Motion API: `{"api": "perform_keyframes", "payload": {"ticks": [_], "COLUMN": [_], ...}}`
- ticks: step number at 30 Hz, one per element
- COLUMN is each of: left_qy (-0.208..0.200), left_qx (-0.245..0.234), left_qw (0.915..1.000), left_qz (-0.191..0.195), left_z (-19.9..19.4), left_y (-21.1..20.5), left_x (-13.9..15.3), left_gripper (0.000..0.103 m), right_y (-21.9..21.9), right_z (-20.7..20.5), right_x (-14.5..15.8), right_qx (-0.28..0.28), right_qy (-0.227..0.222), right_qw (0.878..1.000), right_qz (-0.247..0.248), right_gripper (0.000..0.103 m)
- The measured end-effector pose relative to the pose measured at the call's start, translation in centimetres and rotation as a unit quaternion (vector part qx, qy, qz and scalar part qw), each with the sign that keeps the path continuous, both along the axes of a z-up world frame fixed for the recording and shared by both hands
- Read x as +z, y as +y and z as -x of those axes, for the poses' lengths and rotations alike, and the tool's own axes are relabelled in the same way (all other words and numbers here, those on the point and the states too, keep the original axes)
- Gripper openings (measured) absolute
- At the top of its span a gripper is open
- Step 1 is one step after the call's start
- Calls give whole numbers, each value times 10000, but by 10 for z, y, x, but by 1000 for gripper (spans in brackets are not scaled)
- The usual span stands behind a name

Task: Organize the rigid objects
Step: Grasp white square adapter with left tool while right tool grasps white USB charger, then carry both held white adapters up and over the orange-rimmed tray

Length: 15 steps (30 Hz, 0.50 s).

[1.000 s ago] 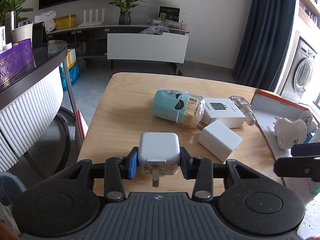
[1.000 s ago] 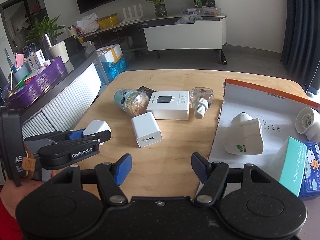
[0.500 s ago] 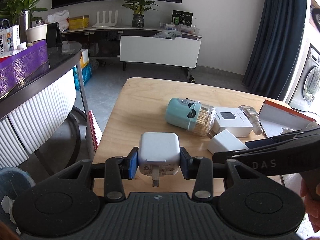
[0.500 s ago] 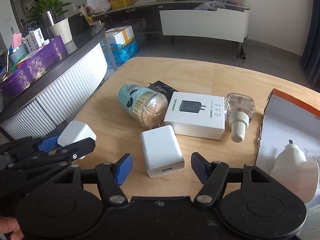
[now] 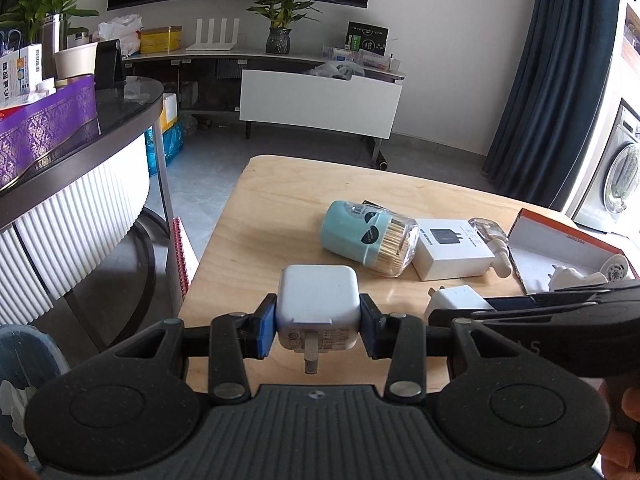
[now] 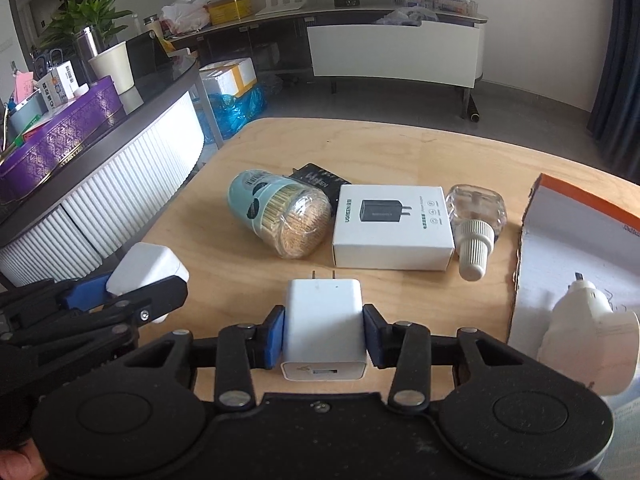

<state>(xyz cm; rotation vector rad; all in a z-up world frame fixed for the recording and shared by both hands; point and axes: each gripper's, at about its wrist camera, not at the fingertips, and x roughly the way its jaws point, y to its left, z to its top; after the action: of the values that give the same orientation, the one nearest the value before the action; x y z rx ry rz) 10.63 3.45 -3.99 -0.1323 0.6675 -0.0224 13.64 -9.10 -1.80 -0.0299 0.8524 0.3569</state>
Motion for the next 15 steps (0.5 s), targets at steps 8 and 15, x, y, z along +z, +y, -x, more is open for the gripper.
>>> {"api": "perform_keyframes", "payload": {"ticks": [8, 15], "left_qy": [-269, -366], "left_qx": [-85, -171], "left_qw": [9996, 9992], "left_qz": [-91, -78], "left_z": [20, 40], "left_y": [-14, -31], "left_x": [23, 37], "left_gripper": [42, 42], "right_y": [-16, -39], "right_z": [46, 83], "right_x": [33, 57], "right_qx": [-145, -361], "right_qy": [-453, -766], "right_qw": [9988, 9961], "right_qz": [-80, -264], "right_gripper": [50, 50]}}
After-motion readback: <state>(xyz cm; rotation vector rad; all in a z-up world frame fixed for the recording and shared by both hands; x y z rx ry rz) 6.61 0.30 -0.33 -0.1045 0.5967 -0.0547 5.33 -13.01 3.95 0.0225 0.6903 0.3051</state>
